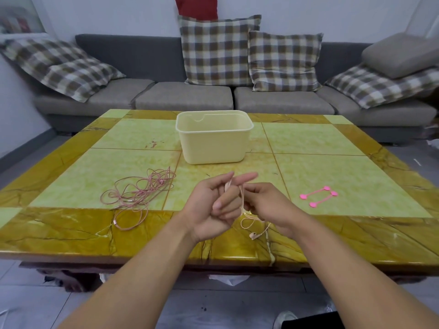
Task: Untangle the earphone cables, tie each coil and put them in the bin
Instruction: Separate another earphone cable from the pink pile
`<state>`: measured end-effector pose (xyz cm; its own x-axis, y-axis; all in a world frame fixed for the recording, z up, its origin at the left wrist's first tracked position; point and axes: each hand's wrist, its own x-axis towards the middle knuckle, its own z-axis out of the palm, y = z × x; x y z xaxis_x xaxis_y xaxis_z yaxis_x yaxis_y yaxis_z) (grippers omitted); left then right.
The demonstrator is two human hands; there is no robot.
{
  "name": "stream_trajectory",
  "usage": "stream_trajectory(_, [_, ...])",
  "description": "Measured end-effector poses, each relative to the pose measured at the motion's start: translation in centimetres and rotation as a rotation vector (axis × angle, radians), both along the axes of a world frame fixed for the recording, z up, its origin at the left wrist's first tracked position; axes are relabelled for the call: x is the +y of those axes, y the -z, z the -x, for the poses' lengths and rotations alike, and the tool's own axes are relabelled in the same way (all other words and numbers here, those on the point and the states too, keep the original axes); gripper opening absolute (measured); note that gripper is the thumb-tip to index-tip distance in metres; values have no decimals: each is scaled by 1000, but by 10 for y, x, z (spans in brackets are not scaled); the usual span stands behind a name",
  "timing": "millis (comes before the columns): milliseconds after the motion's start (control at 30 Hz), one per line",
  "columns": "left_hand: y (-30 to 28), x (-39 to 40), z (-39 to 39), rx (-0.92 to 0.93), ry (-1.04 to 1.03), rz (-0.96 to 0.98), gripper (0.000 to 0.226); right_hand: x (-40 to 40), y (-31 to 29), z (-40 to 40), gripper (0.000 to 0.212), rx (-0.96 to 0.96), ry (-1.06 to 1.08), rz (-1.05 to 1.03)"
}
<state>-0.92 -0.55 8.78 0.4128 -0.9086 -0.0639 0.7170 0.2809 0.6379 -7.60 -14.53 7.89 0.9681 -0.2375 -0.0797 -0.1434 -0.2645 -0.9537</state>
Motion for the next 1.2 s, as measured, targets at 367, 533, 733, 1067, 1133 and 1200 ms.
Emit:
stream_trajectory(367, [14,8,-10,-447,-644,-232,43,21,-4,26,23,143,-216,378])
stream_trajectory(533, [21,23,-5,-868,-520,-573,33,13,-25,36,28,70,-222,520])
stream_trajectory(733, [13,28,9,-862,-142,-628,55,2,-25,29,31,-127,-77,452])
stream_trajectory(1067, [1,26,1,-188,255,-141,46,-3,-7,4,41,-298,26,25])
stream_trajectory(1133, [0,20,3,-108,155,-57,44,-2,-2,1,41,-277,12,-25])
stream_trajectory(1200, [-4,17,4,-35,-14,-10,41,-1,2,-1,36,-229,-45,-40])
